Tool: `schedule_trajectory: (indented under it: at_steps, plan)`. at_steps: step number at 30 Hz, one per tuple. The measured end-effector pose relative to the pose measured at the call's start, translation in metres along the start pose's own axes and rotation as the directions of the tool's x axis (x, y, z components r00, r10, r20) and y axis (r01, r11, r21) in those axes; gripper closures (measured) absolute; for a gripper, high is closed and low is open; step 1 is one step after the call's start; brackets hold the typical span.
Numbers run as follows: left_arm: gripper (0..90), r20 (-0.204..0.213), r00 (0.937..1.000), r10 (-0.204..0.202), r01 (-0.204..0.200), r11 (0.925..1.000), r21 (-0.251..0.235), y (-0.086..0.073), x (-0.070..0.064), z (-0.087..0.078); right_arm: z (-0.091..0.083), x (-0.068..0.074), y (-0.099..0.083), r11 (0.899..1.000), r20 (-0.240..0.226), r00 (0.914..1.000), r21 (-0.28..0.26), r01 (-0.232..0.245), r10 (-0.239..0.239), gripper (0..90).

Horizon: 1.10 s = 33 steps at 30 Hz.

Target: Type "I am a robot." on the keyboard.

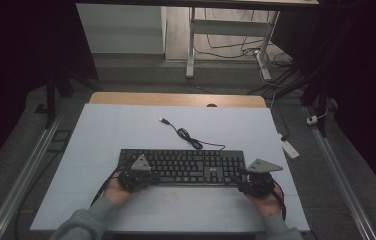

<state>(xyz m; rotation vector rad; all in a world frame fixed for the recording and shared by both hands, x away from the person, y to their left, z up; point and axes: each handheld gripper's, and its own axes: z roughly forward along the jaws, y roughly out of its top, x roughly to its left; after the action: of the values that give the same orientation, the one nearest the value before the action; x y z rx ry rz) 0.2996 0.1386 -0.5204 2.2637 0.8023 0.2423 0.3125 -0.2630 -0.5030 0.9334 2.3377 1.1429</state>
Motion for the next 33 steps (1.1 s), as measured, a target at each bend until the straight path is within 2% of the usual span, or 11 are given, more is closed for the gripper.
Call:
schedule_trajectory:
  at_steps: [4, 6, 9, 14, 18, 24, 28, 33]
  plan:
    - [88.5, -0.003, 0.9999, -0.010, 0.010, 0.9984, -0.055, 0.002, 0.000, -0.011, -0.001, 0.000, 0.000, 1.000, 0.006, 1.0000, 0.006, 0.002, -0.002, 55.1]
    - [85.0, 0.002, 0.9998, -0.018, 0.018, 0.9966, -0.080, 0.003, 0.002, -0.016, -0.001, -0.001, 0.000, 1.000, 0.005, 1.0000, 0.007, 0.002, -0.002, 55.1]
    - [75.4, 0.002, 0.9994, -0.035, 0.035, 0.9936, -0.107, 0.003, 0.004, -0.023, -0.001, 0.000, 0.000, 1.000, 0.006, 1.0000, 0.006, 0.003, -0.003, 55.1]
    - [53.2, -0.019, 0.9961, -0.086, 0.083, 0.9875, -0.134, 0.002, 0.009, -0.031, -0.001, 0.000, 0.000, 1.000, 0.005, 1.0000, 0.006, 0.002, -0.002, 55.1]
    - [44.3, -0.025, 0.9906, -0.135, 0.130, 0.9813, -0.142, -0.001, 0.017, -0.036, -0.001, -0.001, 0.000, 1.000, 0.004, 1.0000, 0.005, 0.002, -0.002, 55.0]
    - [37.0, -0.034, 0.9818, -0.187, 0.180, 0.9734, -0.142, -0.006, 0.027, -0.043, -0.001, -0.001, 0.000, 1.000, 0.004, 1.0000, 0.006, 0.002, -0.002, 55.0]
    - [36.1, -0.040, 0.9791, -0.199, 0.192, 0.9703, -0.148, -0.007, 0.030, -0.046, -0.001, -0.001, 0.000, 1.000, 0.005, 1.0000, 0.005, 0.001, -0.001, 55.0]
    - [36.2, -0.043, 0.9793, -0.198, 0.190, 0.9705, -0.149, -0.007, 0.032, -0.047, -0.001, -0.001, 0.000, 1.000, 0.005, 1.0000, 0.005, 0.001, -0.001, 55.0]
